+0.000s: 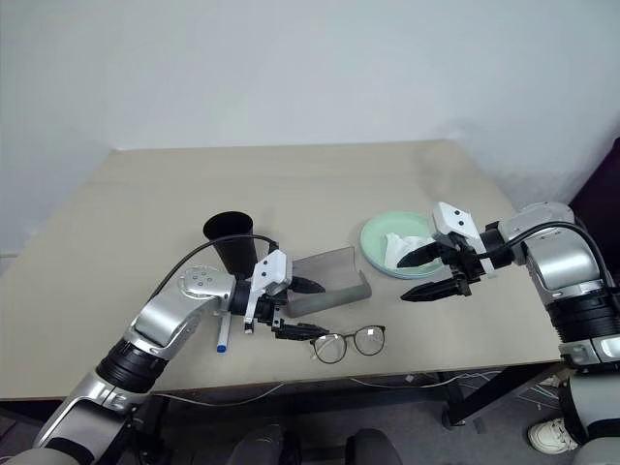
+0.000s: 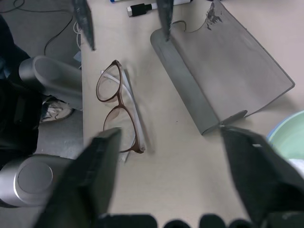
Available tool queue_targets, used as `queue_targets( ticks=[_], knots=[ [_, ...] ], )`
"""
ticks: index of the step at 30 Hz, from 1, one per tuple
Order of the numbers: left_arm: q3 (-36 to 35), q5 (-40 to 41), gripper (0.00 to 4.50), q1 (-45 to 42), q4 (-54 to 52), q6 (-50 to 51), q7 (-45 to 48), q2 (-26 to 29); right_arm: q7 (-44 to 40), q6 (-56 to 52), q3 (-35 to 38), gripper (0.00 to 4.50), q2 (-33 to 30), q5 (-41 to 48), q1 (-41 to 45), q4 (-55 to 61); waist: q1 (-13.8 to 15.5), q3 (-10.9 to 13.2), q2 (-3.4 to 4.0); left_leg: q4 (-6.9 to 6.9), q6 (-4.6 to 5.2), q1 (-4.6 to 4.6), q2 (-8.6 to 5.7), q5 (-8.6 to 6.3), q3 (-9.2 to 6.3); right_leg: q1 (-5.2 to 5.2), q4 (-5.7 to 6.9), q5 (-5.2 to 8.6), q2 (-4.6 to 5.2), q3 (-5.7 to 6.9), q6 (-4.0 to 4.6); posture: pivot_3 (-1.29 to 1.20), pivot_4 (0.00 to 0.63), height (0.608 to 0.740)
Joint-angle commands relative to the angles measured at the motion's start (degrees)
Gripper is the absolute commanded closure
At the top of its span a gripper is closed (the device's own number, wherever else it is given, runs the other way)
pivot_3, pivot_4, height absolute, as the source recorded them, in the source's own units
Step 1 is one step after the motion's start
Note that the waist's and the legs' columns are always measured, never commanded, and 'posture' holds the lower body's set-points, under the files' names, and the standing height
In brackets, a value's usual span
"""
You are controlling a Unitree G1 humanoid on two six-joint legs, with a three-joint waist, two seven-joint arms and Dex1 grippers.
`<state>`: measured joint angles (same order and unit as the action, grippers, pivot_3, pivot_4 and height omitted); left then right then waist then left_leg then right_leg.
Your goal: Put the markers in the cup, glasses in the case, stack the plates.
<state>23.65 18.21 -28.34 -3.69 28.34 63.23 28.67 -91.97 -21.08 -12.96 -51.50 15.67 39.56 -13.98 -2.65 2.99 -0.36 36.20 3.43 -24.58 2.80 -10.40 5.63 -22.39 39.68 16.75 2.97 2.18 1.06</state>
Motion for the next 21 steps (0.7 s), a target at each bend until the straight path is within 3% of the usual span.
queue_targets(
  ticks=[1,18,21],
  knots=[
    [0.98,-1.19,0.00,-2.53,0.07,-0.63,1.74,-0.86,1.27,0.85,2.14,0.03,-0.16,0.06,0.02,1.84,0.00,0.00,0.00,0.00,0.00,-0.01,0.00,0.00,0.00,0.00,0.00,0.00,0.00,0.00,0.00,0.00,0.000,0.740],
    [5.76,-6.49,0.00,-6.30,10.99,-0.63,3.22,-10.17,3.93,-0.49,1.74,0.03,0.91,-0.06,-0.98,3.39,0.24,0.01,-0.01,0.14,0.12,-0.02,-0.04,-0.02,-0.04,-0.02,-0.01,0.01,0.05,0.02,-0.01,0.00,0.000,0.740],
    [5.97,-6.97,0.63,-6.51,12.53,-0.73,3.18,-11.52,4.21,-0.48,1.70,0.00,1.08,-0.14,-0.92,3.30,0.25,0.01,-0.02,0.17,0.14,-0.04,-0.04,-0.02,-0.04,-0.01,-0.01,0.00,0.05,0.02,-0.01,0.00,0.000,0.740]
  ],
)
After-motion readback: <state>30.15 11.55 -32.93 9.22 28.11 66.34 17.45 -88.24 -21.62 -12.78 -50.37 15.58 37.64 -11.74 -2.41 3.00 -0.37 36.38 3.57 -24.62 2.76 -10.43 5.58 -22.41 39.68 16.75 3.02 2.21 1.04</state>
